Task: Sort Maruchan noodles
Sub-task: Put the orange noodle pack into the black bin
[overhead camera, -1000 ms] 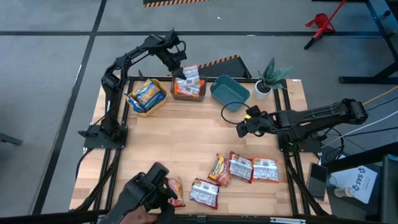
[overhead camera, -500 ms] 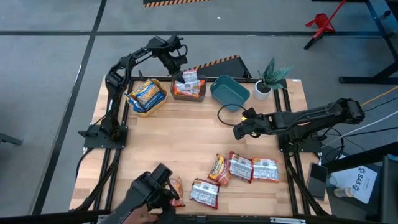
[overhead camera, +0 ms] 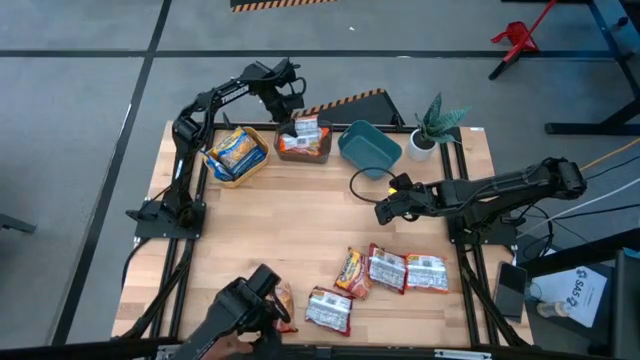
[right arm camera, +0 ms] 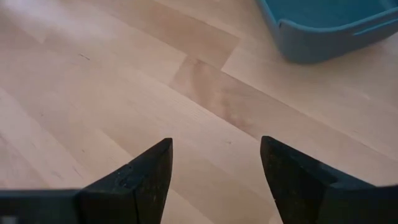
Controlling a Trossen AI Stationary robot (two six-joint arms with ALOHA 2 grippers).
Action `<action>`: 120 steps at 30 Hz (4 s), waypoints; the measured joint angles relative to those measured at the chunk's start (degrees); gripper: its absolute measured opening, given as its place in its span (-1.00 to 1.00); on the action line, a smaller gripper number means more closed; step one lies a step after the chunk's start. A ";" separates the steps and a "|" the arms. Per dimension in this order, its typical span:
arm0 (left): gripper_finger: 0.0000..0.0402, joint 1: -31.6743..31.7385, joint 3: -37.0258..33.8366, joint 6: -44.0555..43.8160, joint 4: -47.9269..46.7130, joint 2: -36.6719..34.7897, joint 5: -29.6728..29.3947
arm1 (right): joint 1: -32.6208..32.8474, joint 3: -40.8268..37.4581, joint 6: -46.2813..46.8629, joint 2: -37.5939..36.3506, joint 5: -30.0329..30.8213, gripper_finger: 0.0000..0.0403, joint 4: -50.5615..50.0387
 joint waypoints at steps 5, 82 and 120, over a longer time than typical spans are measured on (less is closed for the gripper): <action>0.01 0.17 0.02 2.24 -0.52 -0.09 -3.17 | 0.00 0.01 0.00 0.00 -0.04 0.15 0.00; 0.33 -22.66 5.05 -6.98 -7.16 -21.53 17.41 | 21.27 2.95 0.44 1.92 -27.64 0.15 -26.76; 0.33 -23.48 5.03 -7.59 -6.04 -21.51 4.55 | 13.10 2.84 -0.26 19.06 -0.59 0.15 -7.33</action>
